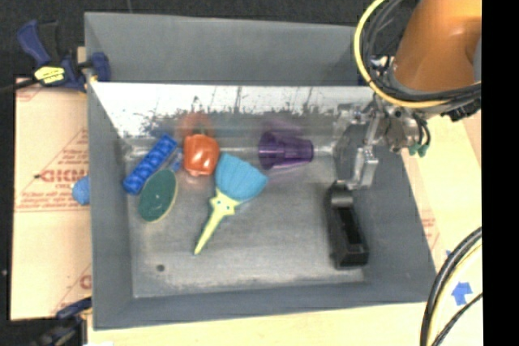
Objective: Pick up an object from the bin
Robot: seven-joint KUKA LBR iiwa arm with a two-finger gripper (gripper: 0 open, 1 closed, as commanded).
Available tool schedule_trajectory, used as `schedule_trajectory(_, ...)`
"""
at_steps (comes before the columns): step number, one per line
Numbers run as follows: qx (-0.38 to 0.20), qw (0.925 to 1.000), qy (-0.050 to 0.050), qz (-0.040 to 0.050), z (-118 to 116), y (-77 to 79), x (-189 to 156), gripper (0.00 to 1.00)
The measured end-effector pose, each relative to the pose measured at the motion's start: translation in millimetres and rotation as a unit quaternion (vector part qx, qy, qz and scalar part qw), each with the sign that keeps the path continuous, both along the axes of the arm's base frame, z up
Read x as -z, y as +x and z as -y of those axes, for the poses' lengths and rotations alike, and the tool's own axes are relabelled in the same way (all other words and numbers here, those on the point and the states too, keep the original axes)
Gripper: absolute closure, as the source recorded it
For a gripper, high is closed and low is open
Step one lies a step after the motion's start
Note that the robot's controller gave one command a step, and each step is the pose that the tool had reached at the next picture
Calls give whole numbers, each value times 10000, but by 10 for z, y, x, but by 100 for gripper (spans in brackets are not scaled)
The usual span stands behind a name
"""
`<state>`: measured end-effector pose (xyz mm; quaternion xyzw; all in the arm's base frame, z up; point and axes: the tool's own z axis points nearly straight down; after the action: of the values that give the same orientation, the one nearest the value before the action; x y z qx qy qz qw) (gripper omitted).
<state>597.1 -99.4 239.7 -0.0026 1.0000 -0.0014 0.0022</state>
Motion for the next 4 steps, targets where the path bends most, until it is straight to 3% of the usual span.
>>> schedule_trajectory(1, 0, 10000, 0, 0, 0, 0, 0, 0)
schedule_trajectory(2, 720, 9974, 14, -15, -678, -352, 622, 0)
schedule_trajectory(3, 881, 9961, -1, -5, -823, -442, 380, 0)
schedule_trajectory(4, 1312, 9914, 17, 29, -904, -424, 161, 0)
